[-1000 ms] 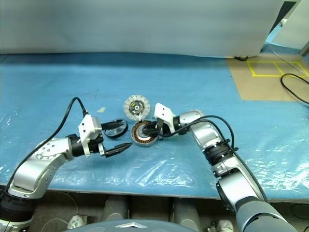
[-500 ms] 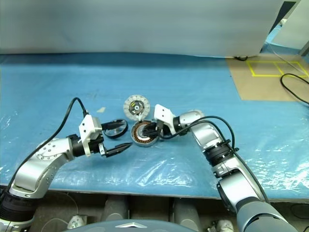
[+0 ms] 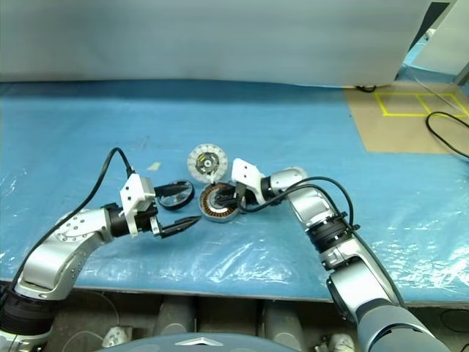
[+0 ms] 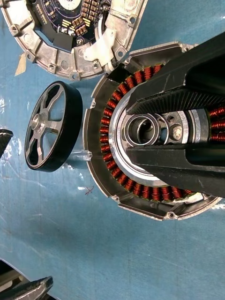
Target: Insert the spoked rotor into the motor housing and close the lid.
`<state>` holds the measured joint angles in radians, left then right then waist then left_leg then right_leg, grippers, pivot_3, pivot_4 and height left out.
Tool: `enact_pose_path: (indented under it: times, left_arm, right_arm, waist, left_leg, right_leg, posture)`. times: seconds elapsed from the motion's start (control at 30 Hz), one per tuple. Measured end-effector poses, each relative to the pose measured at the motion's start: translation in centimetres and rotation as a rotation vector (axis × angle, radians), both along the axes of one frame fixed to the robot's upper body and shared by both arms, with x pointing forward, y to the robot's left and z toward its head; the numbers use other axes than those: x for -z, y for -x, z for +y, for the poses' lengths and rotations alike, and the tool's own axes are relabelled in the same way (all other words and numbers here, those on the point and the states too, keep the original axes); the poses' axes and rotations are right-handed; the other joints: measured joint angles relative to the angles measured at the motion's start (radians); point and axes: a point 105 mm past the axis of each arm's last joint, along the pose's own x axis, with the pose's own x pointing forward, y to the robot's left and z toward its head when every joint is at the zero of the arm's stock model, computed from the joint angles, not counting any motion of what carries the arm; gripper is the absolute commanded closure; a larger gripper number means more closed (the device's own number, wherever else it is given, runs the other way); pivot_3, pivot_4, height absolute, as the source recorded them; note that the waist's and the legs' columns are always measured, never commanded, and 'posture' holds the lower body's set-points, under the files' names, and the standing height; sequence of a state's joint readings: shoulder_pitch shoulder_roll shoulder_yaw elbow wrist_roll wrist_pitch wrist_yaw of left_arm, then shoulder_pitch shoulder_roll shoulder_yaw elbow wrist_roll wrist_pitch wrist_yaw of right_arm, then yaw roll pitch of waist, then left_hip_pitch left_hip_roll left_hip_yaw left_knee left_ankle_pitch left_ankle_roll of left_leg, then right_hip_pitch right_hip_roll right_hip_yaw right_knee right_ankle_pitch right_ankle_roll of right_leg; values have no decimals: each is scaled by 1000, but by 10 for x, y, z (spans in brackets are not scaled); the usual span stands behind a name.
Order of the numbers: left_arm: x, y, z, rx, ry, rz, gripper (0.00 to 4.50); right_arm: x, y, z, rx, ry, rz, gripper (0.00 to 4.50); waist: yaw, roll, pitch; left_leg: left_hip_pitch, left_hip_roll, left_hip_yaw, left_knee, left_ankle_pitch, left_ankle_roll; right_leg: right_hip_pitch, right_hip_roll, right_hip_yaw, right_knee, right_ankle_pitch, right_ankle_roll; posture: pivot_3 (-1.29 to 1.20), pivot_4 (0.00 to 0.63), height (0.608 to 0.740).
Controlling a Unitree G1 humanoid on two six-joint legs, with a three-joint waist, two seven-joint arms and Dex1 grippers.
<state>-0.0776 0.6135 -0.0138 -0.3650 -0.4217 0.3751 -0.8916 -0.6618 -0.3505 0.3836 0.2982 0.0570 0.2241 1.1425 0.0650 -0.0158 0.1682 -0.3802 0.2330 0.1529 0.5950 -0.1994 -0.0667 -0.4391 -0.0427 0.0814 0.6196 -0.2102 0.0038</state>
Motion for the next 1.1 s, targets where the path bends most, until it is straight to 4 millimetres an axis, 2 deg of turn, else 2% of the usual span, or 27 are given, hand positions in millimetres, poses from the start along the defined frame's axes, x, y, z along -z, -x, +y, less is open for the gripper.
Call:
enact_pose_path:
  times: [0.87, 1.03, 1.07, 1.1]
  left_arm:
    - [2, 0, -8, 25, 8, 2, 10]
    - [2, 0, -8, 26, 9, 2, 10]
    - [2, 0, -8, 26, 9, 1, 10]
    - [1, 0, -8, 26, 9, 1, 10]
  right_arm:
    - [-1, -2, -6, 7, 12, -16, 3930]
    - [-1, -3, -9, 9, 16, -27, 2196]
    - [-1, -3, -10, 15, 16, -23, 1942]
    - [-2, -4, -11, 20, 16, -17, 1942]
  waist:
    - [1, 0, 0]
    - [0, 0, 0]
    - [0, 0, 0]
    - [0, 0, 0]
  left_leg:
    - [0, 0, 0, 0, 0, 0]
    - [0, 0, 0, 0, 0, 0]
    - [0, 0, 0, 0, 0, 0]
    - [0, 0, 0, 0, 0, 0]
  right_leg:
    - [0, 0, 0, 0, 0, 0]
    - [0, 0, 0, -1, 0, 0]
    - [0, 0, 0, -1, 0, 0]
    - [0, 0, 0, -1, 0, 0]
  posture:
    - [0, 150, 740]
    - [0, 150, 740]
    - [0, 150, 740]
    - [0, 150, 740]
